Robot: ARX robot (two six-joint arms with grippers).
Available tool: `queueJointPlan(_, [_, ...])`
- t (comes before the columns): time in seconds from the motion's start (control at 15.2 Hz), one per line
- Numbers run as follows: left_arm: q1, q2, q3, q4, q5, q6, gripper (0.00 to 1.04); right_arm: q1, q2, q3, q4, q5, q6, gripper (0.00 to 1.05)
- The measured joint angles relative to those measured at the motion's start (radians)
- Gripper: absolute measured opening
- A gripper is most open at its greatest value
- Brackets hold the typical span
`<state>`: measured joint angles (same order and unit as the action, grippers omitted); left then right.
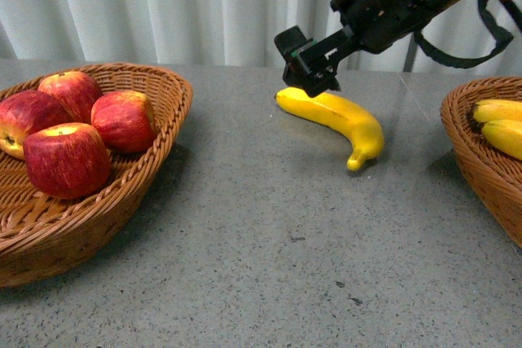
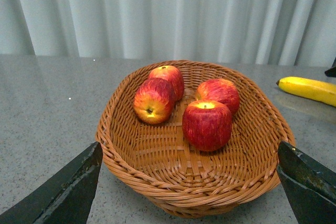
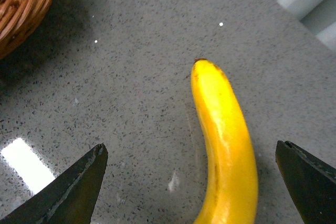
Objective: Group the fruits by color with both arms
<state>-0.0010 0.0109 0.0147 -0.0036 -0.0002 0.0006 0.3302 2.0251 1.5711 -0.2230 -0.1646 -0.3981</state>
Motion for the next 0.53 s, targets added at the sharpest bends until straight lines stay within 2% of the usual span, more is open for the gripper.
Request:
queueJointPlan(0.13, [0.0, 0.0, 0.0, 0.0, 0.0, 0.0, 0.98, 0.003, 0.014, 0.017, -0.016, 0.002, -0.004, 0.98])
queueJointPlan(0.2, [0.0, 0.0, 0.0, 0.0, 0.0, 0.0, 0.98, 0.002, 0.101, 0.116, -0.078, 0.042, -0.014, 0.98])
queueJointPlan(0.53, [0.0, 0.0, 0.0, 0.0, 0.0, 0.0, 0.98, -0.018, 0.189, 0.242, -0.144, 0.087, -0.002, 0.98])
